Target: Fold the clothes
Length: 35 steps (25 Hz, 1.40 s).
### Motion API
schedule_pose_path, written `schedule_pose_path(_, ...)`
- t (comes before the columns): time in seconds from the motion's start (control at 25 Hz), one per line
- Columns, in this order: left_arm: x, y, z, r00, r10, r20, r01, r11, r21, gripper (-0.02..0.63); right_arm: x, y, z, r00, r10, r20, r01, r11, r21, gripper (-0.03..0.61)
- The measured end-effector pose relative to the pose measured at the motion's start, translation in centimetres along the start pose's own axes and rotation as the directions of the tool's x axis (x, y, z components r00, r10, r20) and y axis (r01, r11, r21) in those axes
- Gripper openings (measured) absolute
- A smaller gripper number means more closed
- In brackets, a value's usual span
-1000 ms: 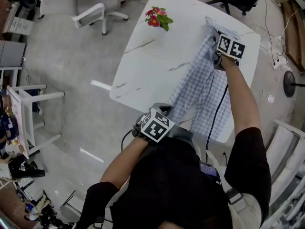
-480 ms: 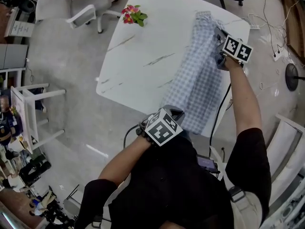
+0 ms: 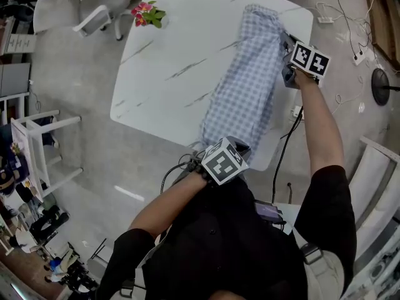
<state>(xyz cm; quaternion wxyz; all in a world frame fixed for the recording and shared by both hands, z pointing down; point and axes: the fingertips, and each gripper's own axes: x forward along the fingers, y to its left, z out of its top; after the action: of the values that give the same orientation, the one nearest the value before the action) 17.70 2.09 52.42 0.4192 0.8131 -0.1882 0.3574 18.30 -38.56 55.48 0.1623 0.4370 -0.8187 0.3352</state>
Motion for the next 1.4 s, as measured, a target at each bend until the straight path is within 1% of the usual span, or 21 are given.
schedule_pose_path(0.12, 1.5, -0.7, -0.1, 0.999, -0.007, -0.033, 0.007, 1.000, 0.016, 0.015, 0.0, -0.8, -1.3, 0.998, -0.028, -0.058, 0.027, 0.999, -0.029, 0.029)
schedule_pose_path(0.28, 3.1, -0.7, -0.7, 0.998, -0.006, -0.065, 0.006, 1.000, 0.010, 0.017, 0.3, -0.4, -2.3, 0.994, -0.035, -0.104, 0.025, 0.995, -0.094, 0.032)
schedule_pose_path(0.32, 3.3, -0.5, -0.9, 0.998, 0.001, -0.067, 0.000, 1.000, 0.007, 0.018, 0.3, -0.2, -2.4, 0.994, -0.033, -0.107, 0.021, 0.994, -0.107, 0.045)
schedule_pose_path(0.36, 3.4, -0.2, -1.0, 0.998, 0.011, -0.065, -0.011, 1.000, 0.003, 0.020, 0.4, 0.0, -2.4, 0.994, -0.028, -0.110, 0.015, 0.993, -0.119, 0.081)
schedule_pose_path(0.4, 3.5, 0.1, -1.1, 0.998, 0.021, -0.061, -0.022, 1.000, -0.005, 0.023, 0.4, 0.2, -2.5, 0.993, -0.022, -0.113, 0.007, 0.991, -0.131, 0.104)
schedule_pose_path(0.44, 3.5, 0.4, -1.2, 0.998, 0.026, -0.056, -0.027, 1.000, -0.015, 0.031, 0.5, 0.4, -2.5, 0.993, -0.018, -0.115, 0.001, 0.990, -0.141, 0.116)
schedule_pose_path(0.52, 3.6, 0.5, -1.1, 0.999, 0.014, -0.037, -0.015, 0.999, -0.034, 0.070, 0.4, 0.7, -2.7, 0.993, -0.011, -0.117, -0.008, 0.988, -0.156, 0.158)
schedule_pose_path(0.56, 3.6, 0.4, -0.9, 1.000, 0.005, -0.023, -0.006, 0.999, -0.043, 0.071, 0.3, 0.7, -2.7, 0.993, -0.009, -0.119, -0.010, 0.987, -0.159, 0.174)
schedule_pose_path(0.6, 3.7, 0.3, -0.7, 1.000, -0.002, -0.010, 0.001, 0.999, -0.050, 0.052, 0.2, 0.7, -2.6, 0.993, -0.009, -0.120, -0.010, 0.987, -0.159, 0.175)
schedule_pose_path(0.64, 3.8, 0.1, -0.6, 1.000, -0.007, -0.003, 0.006, 0.998, -0.057, 0.013, -0.1, 0.8, -2.6, 0.993, -0.008, -0.119, -0.010, 0.987, -0.158, 0.175)
schedule_pose_path(0.76, 4.8, -0.4, -1.1, 0.999, -0.019, -0.028, 0.017, 0.998, -0.057, 0.012, -0.7, 1.1, -2.8, 0.993, 0.000, -0.121, -0.019, 0.987, -0.159, 0.173)
schedule_pose_path(0.84, 5.7, -0.8, -1.7, 0.998, -0.014, -0.063, 0.012, 1.000, -0.027, 0.014, -0.9, 1.1, -3.1, 0.992, -0.013, -0.129, -0.010, 0.984, -0.180, 0.166)
schedule_pose_path(1.0, 7.1, -1.9, -2.2, 0.991, 0.012, -0.130, -0.003, 0.998, 0.069, 0.014, -1.0, -0.2, -3.3, 0.989, -0.074, -0.130, 0.046, 0.977, -0.211, 0.069)
schedule_pose_path(1.04, 7.3, -2.2, -2.2, 0.991, 0.016, -0.135, -0.004, 0.996, 0.085, 0.029, -1.1, -0.4, -3.3, 0.989, -0.076, -0.130, 0.047, 0.976, -0.213, 0.069)
schedule_pose_path(1.08, 7.4, -2.4, -2.2, 0.991, 0.015, -0.136, -0.002, 0.996, 0.092, 0.072, -1.1, -0.4, -3.2, 0.989, -0.071, -0.130, 0.042, 0.975, -0.217, 0.073)
schedule_pose_path(1.12, 7.4, -2.5, -2.2, 0.991, 0.014, -0.131, -0.002, 0.996, 0.090, 0.099, -1.1, -0.3, -3.2, 0.989, -0.065, -0.130, 0.035, 0.975, -0.220, 0.090)
schedule_pose_path(1.16, 7.2, -2.5, -2.0, 0.993, 0.017, -0.119, -0.007, 0.997, 0.082, 0.113, -1.0, -0.1, -3.2, 0.990, -0.060, -0.130, 0.030, 0.974, -0.225, 0.101)
schedule_pose_path(1.24, 6.7, -2.1, -1.4, 0.996, 0.035, -0.085, -0.029, 0.997, 0.065, 0.145, -1.0, 0.3, -3.4, 0.990, -0.058, -0.130, 0.025, 0.971, -0.238, 0.106)
schedule_pose_path(1.36, 5.5, -1.4, -0.4, 0.997, 0.063, -0.044, -0.061, 0.997, 0.051, 0.150, -1.1, 0.8, -3.9, 0.990, -0.052, -0.134, 0.017, 0.967, -0.254, 0.137)
schedule_pose_path(1.4, 5.1, -1.1, -0.2, 0.997, 0.073, -0.036, -0.071, 0.996, 0.047, 0.162, -1.1, 1.0, -4.0, 0.990, -0.049, -0.135, 0.013, 0.967, -0.255, 0.142)
